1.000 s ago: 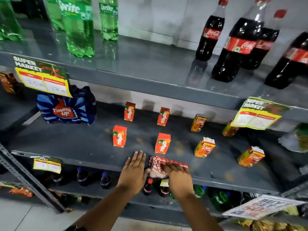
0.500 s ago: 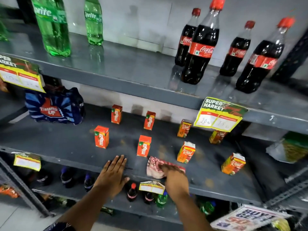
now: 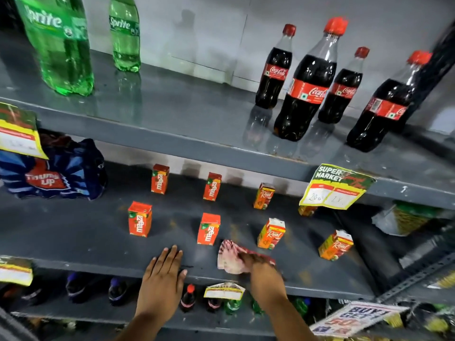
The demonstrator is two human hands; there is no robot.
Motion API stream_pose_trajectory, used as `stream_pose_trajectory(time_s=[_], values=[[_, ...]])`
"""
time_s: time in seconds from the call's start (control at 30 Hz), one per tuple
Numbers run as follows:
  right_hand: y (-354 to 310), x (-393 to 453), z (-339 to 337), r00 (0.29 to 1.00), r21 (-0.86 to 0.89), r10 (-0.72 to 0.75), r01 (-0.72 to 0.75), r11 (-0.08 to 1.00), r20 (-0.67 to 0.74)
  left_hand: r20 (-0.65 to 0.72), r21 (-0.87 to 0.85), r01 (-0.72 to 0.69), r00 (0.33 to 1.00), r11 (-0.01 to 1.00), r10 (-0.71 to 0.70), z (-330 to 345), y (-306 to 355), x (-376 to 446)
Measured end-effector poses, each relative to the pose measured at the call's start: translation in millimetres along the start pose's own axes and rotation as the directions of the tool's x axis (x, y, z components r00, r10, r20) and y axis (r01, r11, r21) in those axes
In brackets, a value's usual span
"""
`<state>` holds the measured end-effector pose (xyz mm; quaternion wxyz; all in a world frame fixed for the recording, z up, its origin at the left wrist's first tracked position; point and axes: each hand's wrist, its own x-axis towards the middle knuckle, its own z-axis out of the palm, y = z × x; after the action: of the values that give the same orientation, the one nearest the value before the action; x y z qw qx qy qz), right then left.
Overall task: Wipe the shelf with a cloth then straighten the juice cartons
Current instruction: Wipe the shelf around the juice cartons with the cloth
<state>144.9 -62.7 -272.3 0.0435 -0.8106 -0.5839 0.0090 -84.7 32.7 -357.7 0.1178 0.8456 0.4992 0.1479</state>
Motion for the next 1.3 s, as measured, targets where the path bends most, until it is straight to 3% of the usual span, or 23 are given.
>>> stream_pose_trajectory(time_s=[0.1,0.3,0.43,0.57,0.63,0.77,0.83,0.9,1.03,1.2,1.3], values=[[3,-18,18,1.000,-0.086,0.028,-0.028,0.996,-0.002,-0.060,-0.011,-0.035,0.998,0.999,0.034,8,3,-1],[25,-76,3,0.999,-0.095,0.000,-0.005,0.995,-0.048,-0.103,-0.024,-0.044,0.994,0.999,0.041,5,5,-3],[34,-53,-29,0.984,0.008,0.136,-0.136,0.991,-0.117,-0.122,-0.022,-0.030,0.992,0.999,0.027,9,9,-5],[42,-18,-21,0.995,-0.040,0.070,-0.073,0.997,-0.071,-0.148,0.022,-0.007,0.989,1.000,0.010,12,18,-4],[48,-14,-5,0.999,-0.033,0.048,-0.049,0.998,-0.008,-0.130,0.034,-0.087,0.987,0.996,0.091,13,36,-5],[71,-37,17,0.998,0.002,-0.043,0.043,0.999,-0.036,0.005,0.022,-0.280,0.960,0.960,0.280,27,89,-3],[89,-56,11,0.992,0.051,-0.127,0.128,0.991,-0.020,0.051,-0.002,-0.252,0.966,0.968,0.252,34,113,2],[110,-65,2,0.977,0.053,-0.183,0.190,0.980,-0.108,0.053,-0.017,-0.175,0.983,0.984,0.175,38,134,8],[140,-42,-19,0.973,0.098,-0.146,0.166,0.981,-0.180,0.020,-0.069,-0.068,0.997,0.995,0.069,46,155,12],[164,-22,3,0.986,0.012,-0.135,0.137,0.991,-0.100,-0.029,-0.089,-0.030,0.999,0.996,0.028,53,156,7],[180,-45,21,0.975,0.076,-0.179,0.190,0.979,-0.132,-0.025,-0.060,-0.025,0.999,0.998,0.024,55,156,6]])
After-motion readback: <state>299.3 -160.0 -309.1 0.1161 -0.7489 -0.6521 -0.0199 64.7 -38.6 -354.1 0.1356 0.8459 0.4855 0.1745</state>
